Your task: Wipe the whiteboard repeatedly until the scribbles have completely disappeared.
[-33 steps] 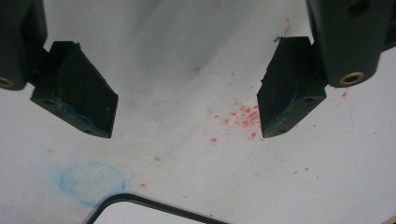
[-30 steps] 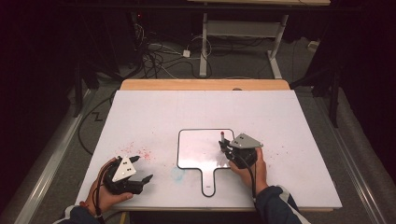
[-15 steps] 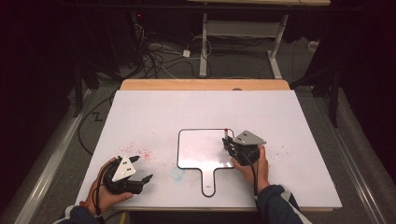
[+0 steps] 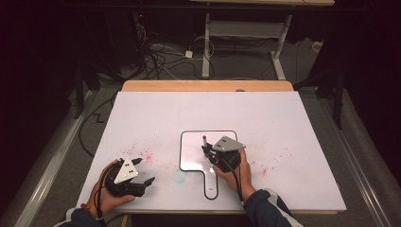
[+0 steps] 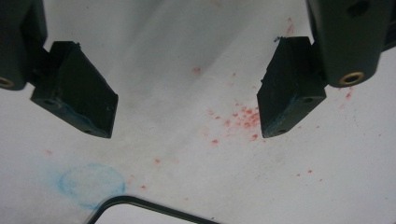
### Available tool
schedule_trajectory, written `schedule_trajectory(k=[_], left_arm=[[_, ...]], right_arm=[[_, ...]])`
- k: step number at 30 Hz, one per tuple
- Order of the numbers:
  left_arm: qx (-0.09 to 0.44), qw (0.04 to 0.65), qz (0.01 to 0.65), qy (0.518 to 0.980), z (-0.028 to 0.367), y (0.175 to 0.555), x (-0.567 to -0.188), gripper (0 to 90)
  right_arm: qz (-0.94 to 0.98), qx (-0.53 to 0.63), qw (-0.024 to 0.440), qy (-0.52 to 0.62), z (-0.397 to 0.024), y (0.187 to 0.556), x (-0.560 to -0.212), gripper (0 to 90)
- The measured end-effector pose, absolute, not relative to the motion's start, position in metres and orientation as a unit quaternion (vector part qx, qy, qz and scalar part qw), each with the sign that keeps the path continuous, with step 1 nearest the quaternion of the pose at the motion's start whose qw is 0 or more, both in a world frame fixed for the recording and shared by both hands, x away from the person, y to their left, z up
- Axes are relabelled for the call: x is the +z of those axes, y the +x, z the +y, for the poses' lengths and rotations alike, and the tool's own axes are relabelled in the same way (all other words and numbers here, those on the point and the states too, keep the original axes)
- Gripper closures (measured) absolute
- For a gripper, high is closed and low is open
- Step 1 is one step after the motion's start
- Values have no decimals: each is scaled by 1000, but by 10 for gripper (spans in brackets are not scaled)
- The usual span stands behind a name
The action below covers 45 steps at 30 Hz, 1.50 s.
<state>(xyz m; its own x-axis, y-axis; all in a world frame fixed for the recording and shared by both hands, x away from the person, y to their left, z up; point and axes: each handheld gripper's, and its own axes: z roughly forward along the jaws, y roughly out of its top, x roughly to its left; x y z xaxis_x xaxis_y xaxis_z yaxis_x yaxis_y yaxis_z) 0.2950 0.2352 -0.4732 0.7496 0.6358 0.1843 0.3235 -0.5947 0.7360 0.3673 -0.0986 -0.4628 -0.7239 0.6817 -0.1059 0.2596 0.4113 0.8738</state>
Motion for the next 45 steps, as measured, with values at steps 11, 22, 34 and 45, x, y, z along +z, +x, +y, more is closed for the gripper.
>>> schedule_trajectory(k=[11,22,34,45], left_arm=[[218,352,275,868,236,294,-474,195],[218,352,274,868,235,294,-474,195],[219,350,271,870,233,293,-473,195],[218,350,272,870,234,293,-474,195]], right_arm=[[801,429,263,325,-124,380,-459,821],[800,413,272,338,-158,377,-455,821],[806,421,267,320,-179,358,-456,820],[816,441,243,285,-166,352,-458,820]])
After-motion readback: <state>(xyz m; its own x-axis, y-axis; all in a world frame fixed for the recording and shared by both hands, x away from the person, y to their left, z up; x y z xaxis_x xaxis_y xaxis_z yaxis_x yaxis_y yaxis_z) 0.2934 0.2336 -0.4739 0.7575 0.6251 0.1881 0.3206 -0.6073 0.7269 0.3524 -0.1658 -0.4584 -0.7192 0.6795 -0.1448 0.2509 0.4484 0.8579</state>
